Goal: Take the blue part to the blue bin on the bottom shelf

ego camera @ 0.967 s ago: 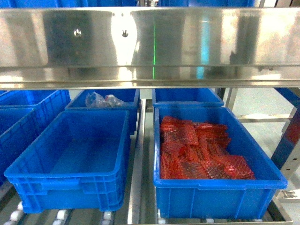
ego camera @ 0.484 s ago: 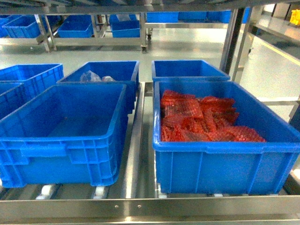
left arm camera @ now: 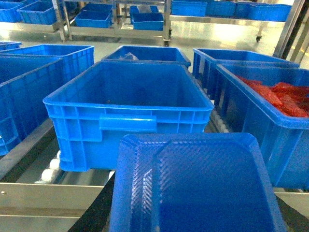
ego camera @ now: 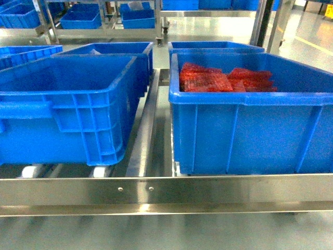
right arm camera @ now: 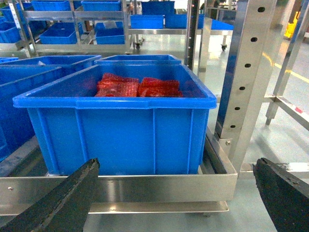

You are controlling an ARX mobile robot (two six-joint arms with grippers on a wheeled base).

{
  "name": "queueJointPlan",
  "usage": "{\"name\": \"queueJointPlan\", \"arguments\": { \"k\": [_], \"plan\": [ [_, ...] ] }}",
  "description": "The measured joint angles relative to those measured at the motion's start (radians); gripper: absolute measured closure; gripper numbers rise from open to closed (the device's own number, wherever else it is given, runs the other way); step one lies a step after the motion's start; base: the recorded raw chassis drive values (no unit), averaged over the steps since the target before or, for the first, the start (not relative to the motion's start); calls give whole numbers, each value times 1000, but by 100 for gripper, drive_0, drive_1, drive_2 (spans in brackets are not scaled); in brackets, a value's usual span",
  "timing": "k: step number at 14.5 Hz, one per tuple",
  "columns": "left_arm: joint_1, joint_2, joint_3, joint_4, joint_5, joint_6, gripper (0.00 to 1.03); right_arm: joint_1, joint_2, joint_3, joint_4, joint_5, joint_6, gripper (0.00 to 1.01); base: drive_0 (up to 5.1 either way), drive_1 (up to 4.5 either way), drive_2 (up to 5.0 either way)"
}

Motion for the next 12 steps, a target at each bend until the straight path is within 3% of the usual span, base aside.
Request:
{"name": "queueJointPlan", "arguments": {
  "k": [8,12],
  "plan": [
    [0,0,-2,3,0,0,60,0,0,0,1,0,0,3,0,0,0],
    [0,-3,-2,5,0,0,60,0,0,0,2,0,0,3,-10,402,-423]
  ]
}}
